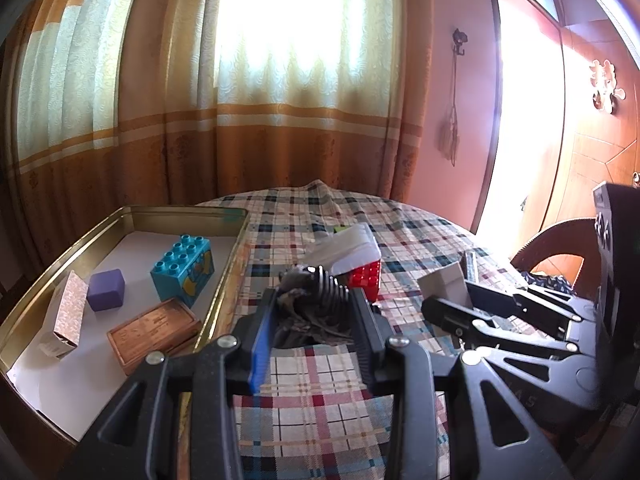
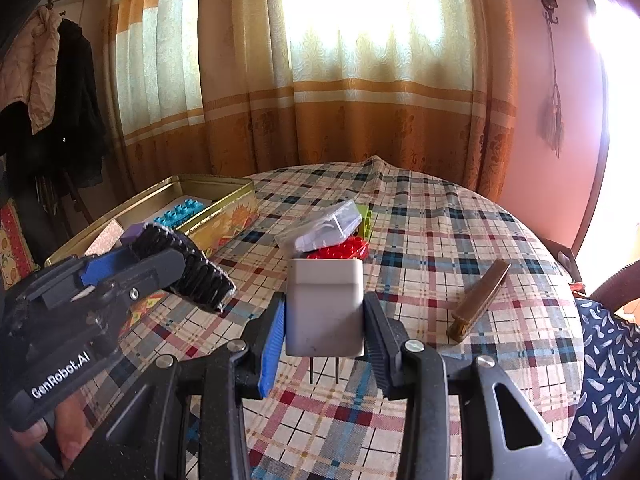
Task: Organize rigid objects
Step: 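Lift black brush with left tool while right tool holds white charger raised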
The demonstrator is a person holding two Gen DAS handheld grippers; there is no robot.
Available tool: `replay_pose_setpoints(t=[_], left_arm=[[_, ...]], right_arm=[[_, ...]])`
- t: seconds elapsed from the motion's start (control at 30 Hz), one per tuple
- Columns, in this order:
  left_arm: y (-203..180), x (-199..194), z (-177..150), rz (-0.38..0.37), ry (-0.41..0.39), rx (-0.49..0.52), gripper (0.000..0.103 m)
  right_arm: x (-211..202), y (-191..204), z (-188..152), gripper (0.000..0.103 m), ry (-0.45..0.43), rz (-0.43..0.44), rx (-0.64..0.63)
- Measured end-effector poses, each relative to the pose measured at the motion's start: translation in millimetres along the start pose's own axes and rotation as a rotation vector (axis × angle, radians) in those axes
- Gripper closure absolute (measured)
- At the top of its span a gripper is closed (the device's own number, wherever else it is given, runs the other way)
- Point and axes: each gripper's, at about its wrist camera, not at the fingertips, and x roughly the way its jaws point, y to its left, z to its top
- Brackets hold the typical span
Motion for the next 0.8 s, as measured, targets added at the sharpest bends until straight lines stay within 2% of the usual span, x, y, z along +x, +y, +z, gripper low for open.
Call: replay_pose_setpoints(t=[0.8], left_arm=[[0.1, -8.2, -3.0, -0.004, -0.033, 0.022, 0.069]], right_arm=[[-6.3, 3.4, -1.3, 0.063, -0.028, 0.017, -0.008]])
